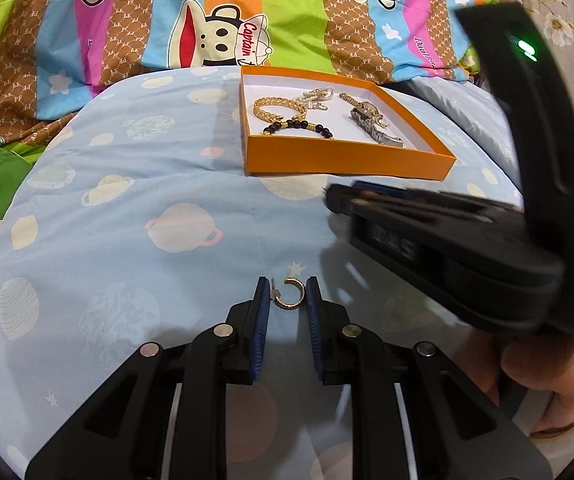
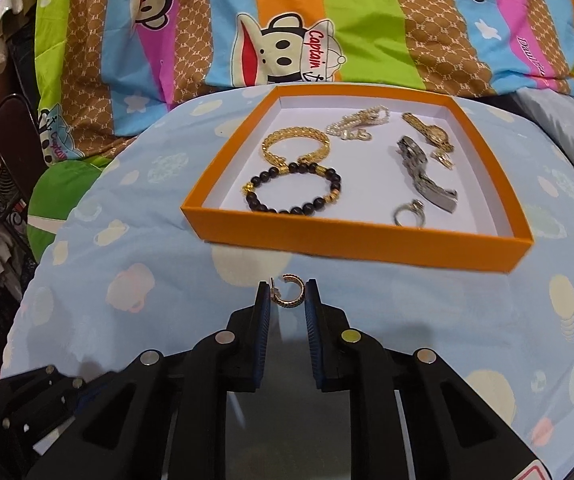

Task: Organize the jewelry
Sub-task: 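Hold both gold hoop earrings raised above the sheet, then carry both hoop earrings into the orange box and open both tools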

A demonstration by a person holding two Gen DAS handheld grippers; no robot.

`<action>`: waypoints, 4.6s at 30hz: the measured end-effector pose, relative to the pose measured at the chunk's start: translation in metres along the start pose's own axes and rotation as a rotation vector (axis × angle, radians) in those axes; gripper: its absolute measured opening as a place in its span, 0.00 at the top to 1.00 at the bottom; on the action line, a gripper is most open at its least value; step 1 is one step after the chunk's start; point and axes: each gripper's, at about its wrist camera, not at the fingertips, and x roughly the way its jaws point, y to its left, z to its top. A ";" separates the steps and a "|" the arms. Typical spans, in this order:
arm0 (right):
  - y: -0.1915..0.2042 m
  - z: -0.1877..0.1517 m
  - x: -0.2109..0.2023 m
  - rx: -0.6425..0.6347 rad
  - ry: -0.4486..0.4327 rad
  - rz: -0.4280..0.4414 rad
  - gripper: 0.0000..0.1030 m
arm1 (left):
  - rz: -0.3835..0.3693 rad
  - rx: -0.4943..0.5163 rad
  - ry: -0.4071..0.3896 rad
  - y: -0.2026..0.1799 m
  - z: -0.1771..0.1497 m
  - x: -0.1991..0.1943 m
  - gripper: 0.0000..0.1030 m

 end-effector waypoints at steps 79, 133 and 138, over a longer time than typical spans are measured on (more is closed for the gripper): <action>-0.065 -0.003 -0.081 0.086 -0.166 -0.014 0.84 | 0.029 0.071 -0.125 -0.025 0.070 -0.008 0.83; -0.104 0.112 0.019 0.126 -0.174 -0.033 0.84 | 0.032 0.080 -0.158 -0.045 0.180 0.099 0.83; -0.104 0.112 0.020 0.123 -0.174 -0.034 0.83 | 0.032 0.077 -0.156 -0.045 0.180 0.100 0.83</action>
